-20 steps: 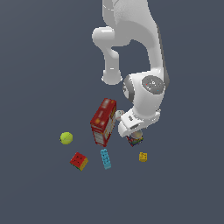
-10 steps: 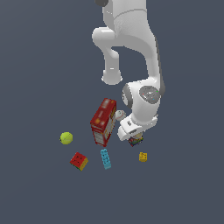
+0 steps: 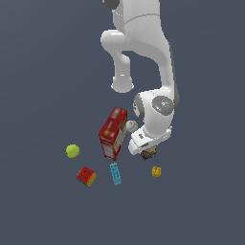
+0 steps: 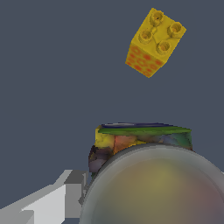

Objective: Pick up a designated object from a clutter of objects.

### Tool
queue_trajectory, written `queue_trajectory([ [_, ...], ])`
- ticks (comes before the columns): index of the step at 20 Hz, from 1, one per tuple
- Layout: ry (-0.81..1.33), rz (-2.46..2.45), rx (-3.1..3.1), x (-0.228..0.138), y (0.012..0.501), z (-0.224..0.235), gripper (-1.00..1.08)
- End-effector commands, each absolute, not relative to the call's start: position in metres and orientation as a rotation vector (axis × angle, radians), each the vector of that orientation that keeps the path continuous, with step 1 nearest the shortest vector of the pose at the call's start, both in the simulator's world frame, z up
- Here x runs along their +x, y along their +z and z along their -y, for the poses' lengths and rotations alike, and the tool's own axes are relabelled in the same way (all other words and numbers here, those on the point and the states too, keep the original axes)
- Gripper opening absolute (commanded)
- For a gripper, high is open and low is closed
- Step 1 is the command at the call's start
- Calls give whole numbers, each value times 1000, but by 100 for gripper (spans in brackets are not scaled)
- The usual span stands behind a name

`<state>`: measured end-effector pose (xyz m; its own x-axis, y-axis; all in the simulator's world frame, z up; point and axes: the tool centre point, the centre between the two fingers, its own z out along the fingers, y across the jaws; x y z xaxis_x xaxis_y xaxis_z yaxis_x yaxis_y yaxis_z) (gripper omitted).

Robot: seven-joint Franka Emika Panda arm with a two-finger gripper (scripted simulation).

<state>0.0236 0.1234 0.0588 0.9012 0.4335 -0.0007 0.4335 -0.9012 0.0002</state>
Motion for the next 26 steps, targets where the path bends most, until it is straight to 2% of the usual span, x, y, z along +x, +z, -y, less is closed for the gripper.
queue_trajectory([
  [1,0,-700,3063,24,58,-124,-100],
  [14,0,-698,3062,29,82,-128,-100],
  [26,-1,-700,3063,54,177,-147,-100],
])
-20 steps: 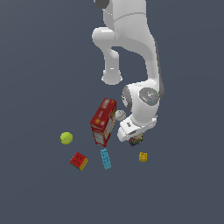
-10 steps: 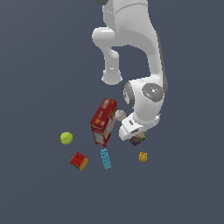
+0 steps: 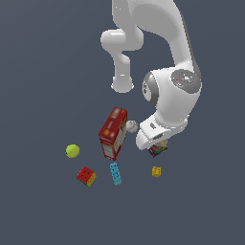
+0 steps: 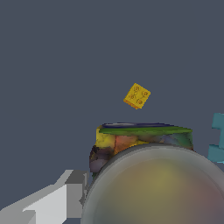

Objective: Pick up a designated object from a clutter of objects.

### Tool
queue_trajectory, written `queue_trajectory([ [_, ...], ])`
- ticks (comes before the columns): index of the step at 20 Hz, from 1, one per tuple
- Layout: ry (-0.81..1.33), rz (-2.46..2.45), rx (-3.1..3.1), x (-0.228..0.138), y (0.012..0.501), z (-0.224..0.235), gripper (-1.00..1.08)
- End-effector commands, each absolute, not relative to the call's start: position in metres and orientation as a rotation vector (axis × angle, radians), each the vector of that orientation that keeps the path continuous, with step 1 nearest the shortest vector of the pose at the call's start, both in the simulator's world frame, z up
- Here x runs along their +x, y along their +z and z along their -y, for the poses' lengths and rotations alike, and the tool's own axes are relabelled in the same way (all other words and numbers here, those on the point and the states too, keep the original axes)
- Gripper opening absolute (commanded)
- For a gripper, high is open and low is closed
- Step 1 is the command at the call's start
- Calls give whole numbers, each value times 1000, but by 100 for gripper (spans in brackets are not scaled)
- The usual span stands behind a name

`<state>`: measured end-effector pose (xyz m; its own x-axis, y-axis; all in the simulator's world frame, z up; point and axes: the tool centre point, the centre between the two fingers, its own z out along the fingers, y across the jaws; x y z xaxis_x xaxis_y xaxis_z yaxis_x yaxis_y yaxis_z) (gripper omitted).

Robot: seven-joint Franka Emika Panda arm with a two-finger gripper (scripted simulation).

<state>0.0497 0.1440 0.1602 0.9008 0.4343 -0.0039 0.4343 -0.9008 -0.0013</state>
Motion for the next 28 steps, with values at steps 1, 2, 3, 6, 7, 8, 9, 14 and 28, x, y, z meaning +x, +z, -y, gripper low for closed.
queue_trajectory([
  [1,0,700,-3062,57,187,-149,-100],
  [2,0,700,-3062,60,198,-151,-100],
  [3,0,700,-3062,63,208,-153,-100],
  [6,0,700,-3062,71,237,-159,-100],
  [7,0,700,-3062,74,247,-161,-100],
  [8,0,700,-3062,77,257,-163,-100],
  [9,0,700,-3062,79,267,-165,-100],
  [14,0,700,-3062,92,310,-174,-100],
  [28,0,699,-3063,118,386,-190,-100],
])
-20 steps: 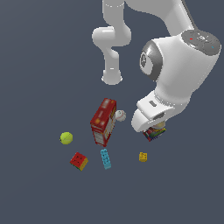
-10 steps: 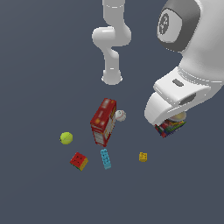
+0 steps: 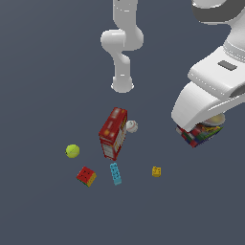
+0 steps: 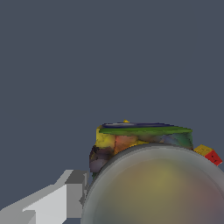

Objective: Pick up a designated object from a clutter of objects.

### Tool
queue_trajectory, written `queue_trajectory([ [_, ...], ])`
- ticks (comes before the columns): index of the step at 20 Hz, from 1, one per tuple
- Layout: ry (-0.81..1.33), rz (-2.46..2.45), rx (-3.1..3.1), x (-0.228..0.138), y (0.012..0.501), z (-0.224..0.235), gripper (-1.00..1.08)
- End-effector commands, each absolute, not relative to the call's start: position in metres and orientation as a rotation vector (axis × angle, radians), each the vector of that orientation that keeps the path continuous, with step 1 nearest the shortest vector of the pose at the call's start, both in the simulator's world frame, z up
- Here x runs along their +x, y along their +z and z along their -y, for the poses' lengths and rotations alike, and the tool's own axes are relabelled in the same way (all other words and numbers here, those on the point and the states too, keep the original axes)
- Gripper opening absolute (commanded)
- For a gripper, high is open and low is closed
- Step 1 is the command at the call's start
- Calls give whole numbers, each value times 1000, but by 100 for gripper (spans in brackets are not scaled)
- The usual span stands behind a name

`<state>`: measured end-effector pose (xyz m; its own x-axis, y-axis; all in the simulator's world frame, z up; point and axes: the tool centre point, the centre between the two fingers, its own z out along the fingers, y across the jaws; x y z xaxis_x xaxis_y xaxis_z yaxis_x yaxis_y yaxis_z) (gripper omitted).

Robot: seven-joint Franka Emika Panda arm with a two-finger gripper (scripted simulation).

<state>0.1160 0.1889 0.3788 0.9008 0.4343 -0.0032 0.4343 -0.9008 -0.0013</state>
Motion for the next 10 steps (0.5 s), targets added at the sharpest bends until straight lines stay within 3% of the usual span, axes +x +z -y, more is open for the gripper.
queue_trajectory([
  [1,0,699,-3063,119,389,-191,-100],
  [10,0,699,-3063,124,401,-193,-100],
])
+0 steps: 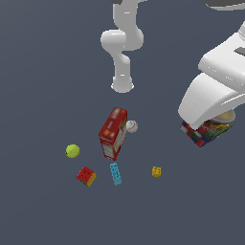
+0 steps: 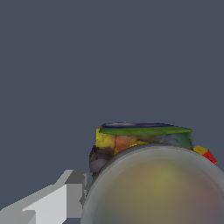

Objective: Pick up a designated object from a clutter of objects.

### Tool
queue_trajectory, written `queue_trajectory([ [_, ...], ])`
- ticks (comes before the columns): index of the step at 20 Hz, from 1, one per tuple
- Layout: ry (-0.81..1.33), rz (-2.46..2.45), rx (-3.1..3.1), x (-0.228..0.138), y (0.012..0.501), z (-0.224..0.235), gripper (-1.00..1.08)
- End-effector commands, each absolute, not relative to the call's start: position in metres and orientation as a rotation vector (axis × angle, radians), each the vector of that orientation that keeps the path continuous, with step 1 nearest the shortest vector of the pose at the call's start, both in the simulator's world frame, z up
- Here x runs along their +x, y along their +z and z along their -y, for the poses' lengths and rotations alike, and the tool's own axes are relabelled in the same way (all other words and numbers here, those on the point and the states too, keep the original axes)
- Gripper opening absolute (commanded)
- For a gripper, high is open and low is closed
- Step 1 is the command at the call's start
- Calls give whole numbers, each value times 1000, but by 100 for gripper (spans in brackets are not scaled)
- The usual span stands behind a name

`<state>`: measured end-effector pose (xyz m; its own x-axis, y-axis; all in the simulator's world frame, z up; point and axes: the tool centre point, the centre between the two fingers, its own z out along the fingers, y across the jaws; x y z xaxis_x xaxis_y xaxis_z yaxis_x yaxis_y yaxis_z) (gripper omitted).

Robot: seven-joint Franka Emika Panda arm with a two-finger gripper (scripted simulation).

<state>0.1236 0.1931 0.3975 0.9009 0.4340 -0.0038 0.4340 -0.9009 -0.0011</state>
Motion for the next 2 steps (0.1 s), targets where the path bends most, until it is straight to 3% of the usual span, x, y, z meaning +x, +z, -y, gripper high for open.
queue_trajectory([
  [1,0,699,-3063,125,401,-193,-100],
  [2,0,699,-3063,125,401,-193,-100],
])
